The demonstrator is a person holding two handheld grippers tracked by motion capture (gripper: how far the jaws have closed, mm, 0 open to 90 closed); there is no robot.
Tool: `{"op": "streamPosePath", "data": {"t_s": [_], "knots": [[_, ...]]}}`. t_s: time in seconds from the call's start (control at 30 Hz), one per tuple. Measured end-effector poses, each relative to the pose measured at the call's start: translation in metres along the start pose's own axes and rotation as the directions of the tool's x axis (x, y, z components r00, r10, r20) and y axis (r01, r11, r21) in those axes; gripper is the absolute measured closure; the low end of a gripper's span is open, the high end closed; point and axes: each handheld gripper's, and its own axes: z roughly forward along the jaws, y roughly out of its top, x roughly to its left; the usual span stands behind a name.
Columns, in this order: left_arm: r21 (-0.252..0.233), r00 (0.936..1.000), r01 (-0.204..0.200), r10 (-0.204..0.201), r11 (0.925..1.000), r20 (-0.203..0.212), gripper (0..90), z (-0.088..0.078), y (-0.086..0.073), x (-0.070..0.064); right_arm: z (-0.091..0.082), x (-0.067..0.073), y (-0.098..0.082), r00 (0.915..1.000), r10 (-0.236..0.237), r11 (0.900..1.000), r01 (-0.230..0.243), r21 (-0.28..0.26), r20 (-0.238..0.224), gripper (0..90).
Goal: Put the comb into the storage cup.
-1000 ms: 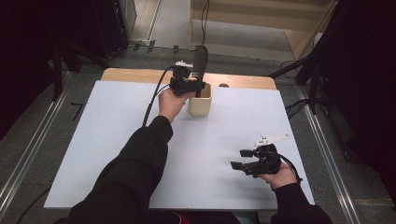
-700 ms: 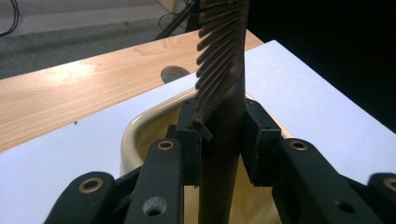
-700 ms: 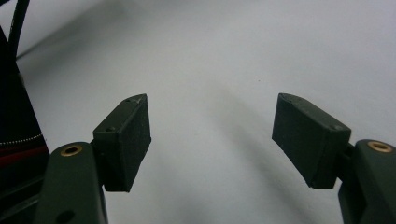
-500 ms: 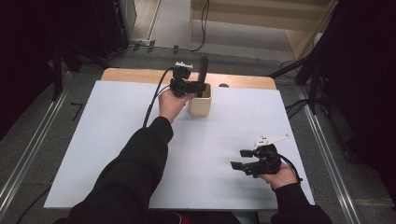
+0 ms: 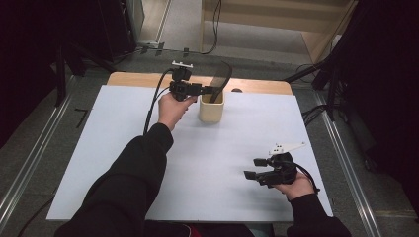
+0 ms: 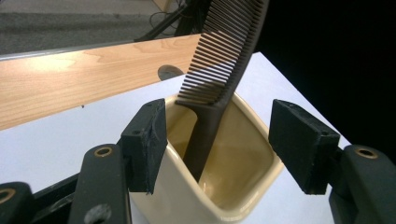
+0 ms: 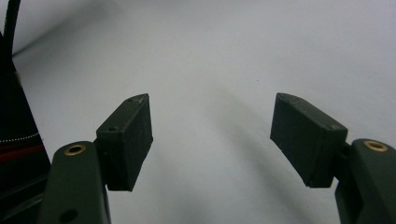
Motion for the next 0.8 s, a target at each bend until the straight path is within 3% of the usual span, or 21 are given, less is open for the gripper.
{"op": "streamPosePath", "data": {"t_s": [0.37, 0.8], "knots": [[-0.002, 0.9994, 0.027, -0.027, 0.9996, 0.02, 36.3, -0.02, -0.015, 0.003, 0.0, 0.0, -0.002, 1.0, 0.0, 1.0, 0.0, 0.009, 0.008, 27.3], [0.045, 0.9987, 0.027, -0.029, 0.9986, 0.041, 34.6, -0.035, -0.03, 0.004, 0.003, -0.001, -0.002, 0.9999, 0.003, 1.0, -0.003, 0.018, 0.015, 27.1]]}}
